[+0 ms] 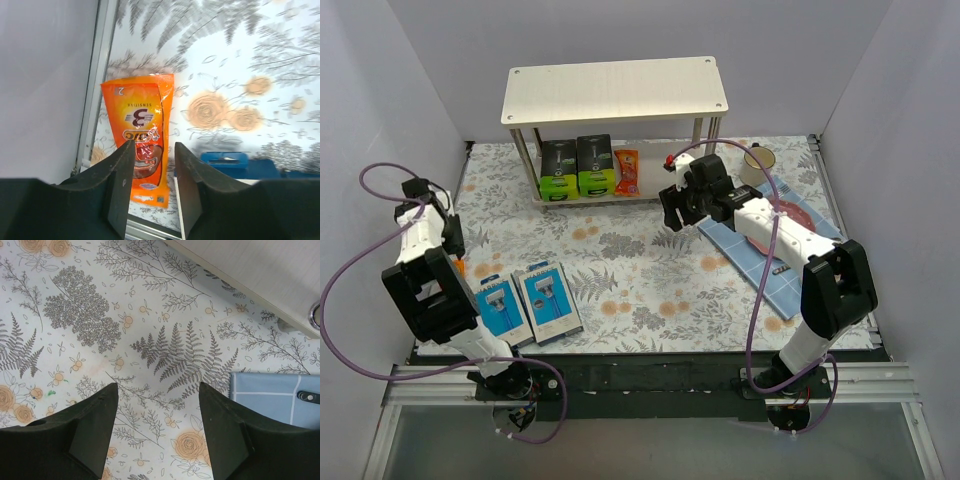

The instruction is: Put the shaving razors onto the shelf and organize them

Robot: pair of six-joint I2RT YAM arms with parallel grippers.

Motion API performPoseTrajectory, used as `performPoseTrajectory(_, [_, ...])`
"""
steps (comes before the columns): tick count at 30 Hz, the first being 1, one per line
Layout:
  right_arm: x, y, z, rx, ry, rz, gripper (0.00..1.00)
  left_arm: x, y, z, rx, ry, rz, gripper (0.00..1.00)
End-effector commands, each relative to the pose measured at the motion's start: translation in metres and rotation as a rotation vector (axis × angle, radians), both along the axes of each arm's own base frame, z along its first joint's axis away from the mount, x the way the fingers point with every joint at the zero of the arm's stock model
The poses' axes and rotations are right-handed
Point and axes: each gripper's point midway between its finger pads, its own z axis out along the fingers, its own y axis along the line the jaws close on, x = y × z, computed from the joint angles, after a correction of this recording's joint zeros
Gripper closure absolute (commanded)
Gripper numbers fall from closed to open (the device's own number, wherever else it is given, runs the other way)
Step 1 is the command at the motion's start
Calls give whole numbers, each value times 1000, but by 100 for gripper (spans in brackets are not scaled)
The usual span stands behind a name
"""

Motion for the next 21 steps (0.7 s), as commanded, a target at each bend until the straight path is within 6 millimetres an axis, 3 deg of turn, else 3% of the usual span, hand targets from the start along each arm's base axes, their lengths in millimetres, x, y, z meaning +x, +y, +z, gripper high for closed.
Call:
performPoseTrajectory(1, [7, 0, 18, 24, -77, -5, 27, 4, -25, 18, -48, -14, -52, 63])
performPoseTrajectory(5, [6, 0, 22, 30, -84, -4, 27, -9, -22, 7, -17, 49, 2, 44])
performPoseTrajectory(9, [3, -3, 21, 28, -84, -6, 27, -25, -5, -7, 90, 112, 32, 36])
performPoseTrajectory(14, [-3, -8, 17, 25, -73, -7, 27, -32, 1, -28, 104, 149, 43, 37])
performPoseTrajectory(21, [-8, -10, 11, 38, -57, -7, 27, -50, 0, -60, 68, 244, 64, 47])
